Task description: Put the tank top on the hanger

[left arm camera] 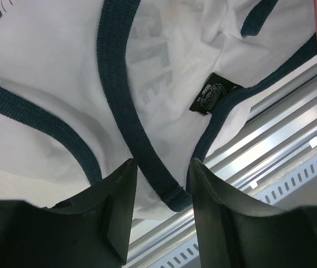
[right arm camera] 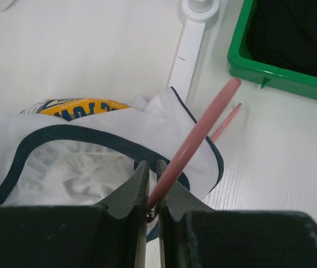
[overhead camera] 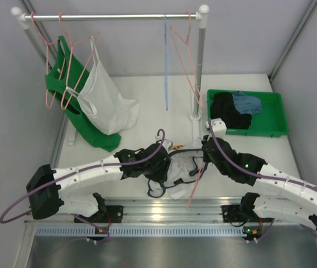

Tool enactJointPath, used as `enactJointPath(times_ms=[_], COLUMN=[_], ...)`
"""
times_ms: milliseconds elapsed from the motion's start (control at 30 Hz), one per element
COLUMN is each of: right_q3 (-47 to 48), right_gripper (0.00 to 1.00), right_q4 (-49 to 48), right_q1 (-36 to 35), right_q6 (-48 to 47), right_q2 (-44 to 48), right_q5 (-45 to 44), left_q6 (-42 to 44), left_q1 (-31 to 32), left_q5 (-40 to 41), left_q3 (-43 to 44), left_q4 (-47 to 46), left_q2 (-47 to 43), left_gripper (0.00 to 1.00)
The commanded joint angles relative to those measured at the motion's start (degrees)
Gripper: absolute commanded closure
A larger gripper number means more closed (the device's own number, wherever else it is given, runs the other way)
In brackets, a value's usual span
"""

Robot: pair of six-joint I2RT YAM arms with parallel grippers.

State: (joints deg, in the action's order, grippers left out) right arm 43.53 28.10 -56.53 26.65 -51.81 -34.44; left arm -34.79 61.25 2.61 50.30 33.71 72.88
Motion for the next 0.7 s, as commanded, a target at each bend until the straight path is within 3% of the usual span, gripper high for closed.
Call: enactJointPath(times_ms=[0, 200, 333, 367, 433, 667], right_q3=[0.6, 2.1, 3.0, 3.3, 4.4, 10.2], right_gripper=[1.0, 1.0, 1.0, 1.0, 1.0, 1.0], right_q4=[-1.0, -2.9, -5.1, -5.2, -5.3, -0.9], right_q1=[-1.1, -1.1, -1.1, -1.1, -1.0, -1.0], right_q6=[1.7, 2.6, 3.9, 4.5, 6.3, 13.7], right_q2=[0.0, -2.9, -5.8, -6.7, -8.4, -14.0], right_q5=[-2.4, -2.7, -3.5, -4.1, -5.6, -11.9], left_q6=[-0.2, -1.1, -1.3, -1.5, -1.8, -3.9], left_q1=[1.4, 2.4, 2.4, 2.5, 2.4, 3.6], left_q5=[2.6, 5.4, 5.9, 5.9, 5.6, 4.7], left_q3=[2.3, 1.8, 1.6, 1.6, 1.2, -2.6], left_q4=[2.2, 3.2, 3.3, 3.4, 3.6, 3.4], left_q2=[1.2, 1.5, 0.8, 0.3, -0.4, -6.1], left_gripper=[0.52, 0.62, 0.81, 0.9, 1.0, 1.0])
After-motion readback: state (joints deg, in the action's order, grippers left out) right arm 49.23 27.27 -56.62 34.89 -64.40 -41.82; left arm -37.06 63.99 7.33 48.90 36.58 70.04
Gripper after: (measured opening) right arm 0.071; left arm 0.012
